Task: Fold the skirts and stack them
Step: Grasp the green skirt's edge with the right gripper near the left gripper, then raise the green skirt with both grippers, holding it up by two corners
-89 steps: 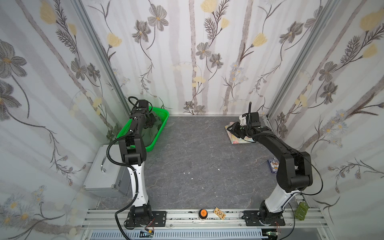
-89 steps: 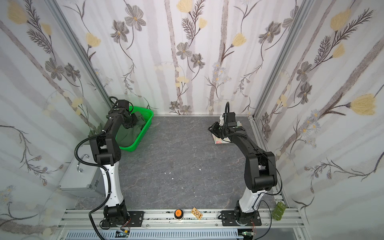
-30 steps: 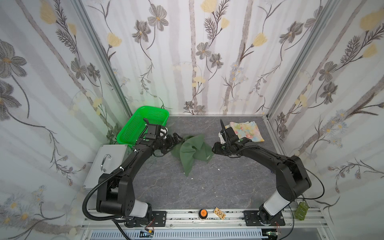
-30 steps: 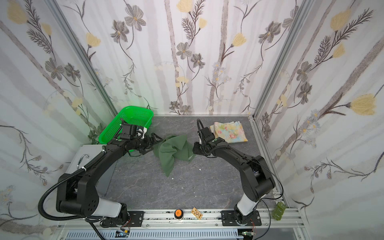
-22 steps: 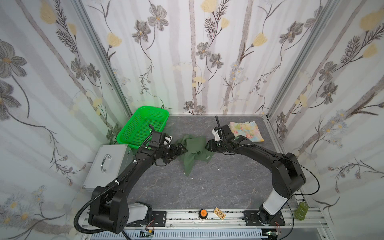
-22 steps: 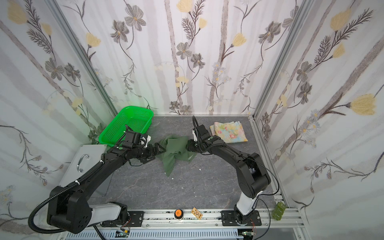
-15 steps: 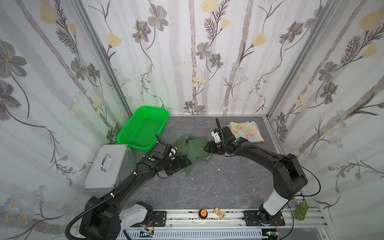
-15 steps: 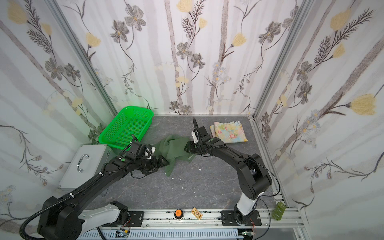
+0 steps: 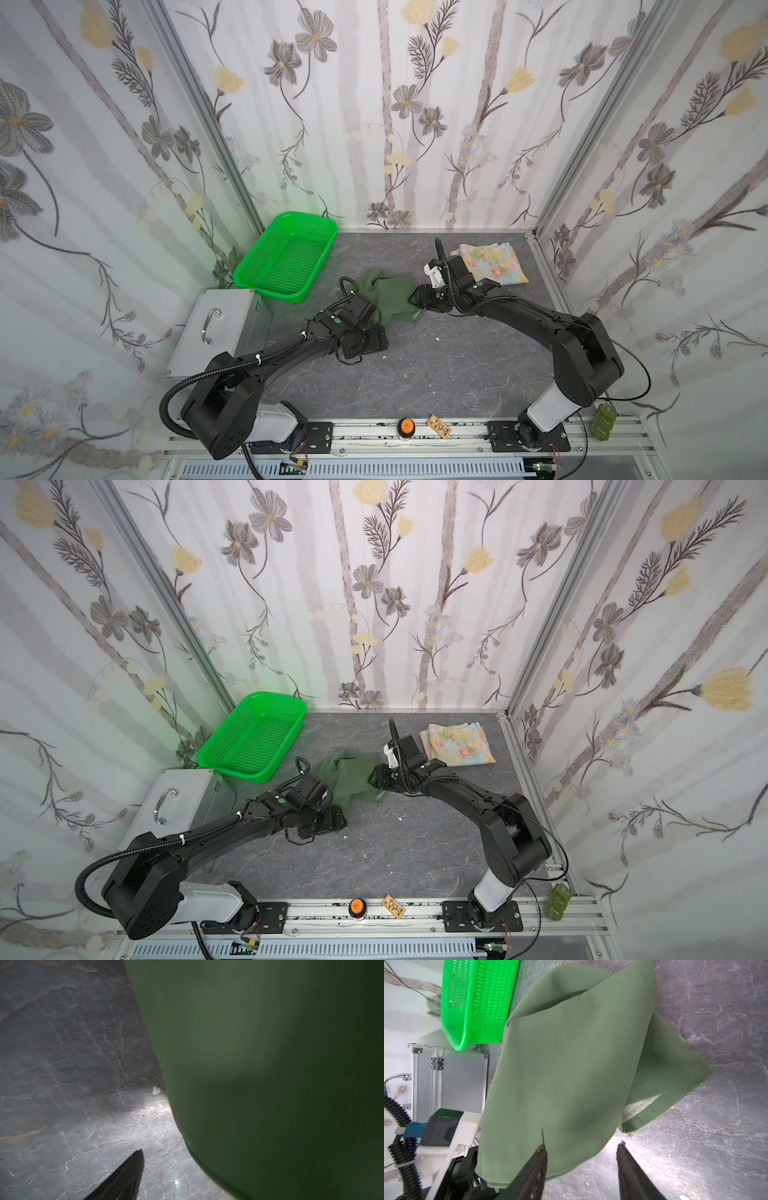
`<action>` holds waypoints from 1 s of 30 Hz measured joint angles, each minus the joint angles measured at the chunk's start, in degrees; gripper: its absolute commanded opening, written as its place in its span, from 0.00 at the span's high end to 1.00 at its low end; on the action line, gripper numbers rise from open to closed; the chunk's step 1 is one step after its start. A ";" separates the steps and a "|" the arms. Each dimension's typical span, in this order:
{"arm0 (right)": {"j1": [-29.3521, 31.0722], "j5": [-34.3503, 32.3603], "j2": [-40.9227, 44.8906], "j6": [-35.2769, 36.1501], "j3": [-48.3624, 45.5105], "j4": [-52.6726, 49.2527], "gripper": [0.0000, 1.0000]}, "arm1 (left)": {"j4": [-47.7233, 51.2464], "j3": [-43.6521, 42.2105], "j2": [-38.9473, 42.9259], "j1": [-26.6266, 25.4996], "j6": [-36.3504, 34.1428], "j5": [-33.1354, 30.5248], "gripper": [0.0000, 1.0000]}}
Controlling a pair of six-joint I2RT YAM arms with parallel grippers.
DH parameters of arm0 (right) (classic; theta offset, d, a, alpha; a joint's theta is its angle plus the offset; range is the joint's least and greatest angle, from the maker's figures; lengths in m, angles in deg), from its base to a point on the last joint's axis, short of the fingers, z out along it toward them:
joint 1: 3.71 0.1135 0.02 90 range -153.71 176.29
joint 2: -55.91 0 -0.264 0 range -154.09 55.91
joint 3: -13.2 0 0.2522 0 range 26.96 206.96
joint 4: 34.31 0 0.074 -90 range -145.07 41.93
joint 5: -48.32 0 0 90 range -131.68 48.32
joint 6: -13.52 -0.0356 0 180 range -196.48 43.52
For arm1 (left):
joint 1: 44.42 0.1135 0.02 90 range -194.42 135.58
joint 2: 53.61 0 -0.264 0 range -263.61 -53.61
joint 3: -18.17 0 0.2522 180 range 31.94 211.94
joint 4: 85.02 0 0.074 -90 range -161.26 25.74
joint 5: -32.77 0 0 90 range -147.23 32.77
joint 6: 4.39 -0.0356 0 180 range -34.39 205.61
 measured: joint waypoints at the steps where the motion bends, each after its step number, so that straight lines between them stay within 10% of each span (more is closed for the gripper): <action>1: -0.11 0.02 0.42 0.00 -0.17 -0.02 0.46 | -0.04 0.52 -0.96 -0.26 -0.37 -1.01 0.20; 18: -4.02 0.87 4.55 -0.61 -1.60 -0.24 0.46 | -2.64 3.96 -13.75 -5.95 -1.18 -11.34 0.62; 26: -4.28 1.73 5.40 -0.61 -2.10 -0.68 0.46 | -3.28 4.79 -13.60 -6.05 -0.50 -15.10 0.41; 30: -4.28 2.01 5.55 -0.63 -2.10 -0.66 0.46 | -3.78 4.79 -11.58 -6.05 0.33 -17.14 0.46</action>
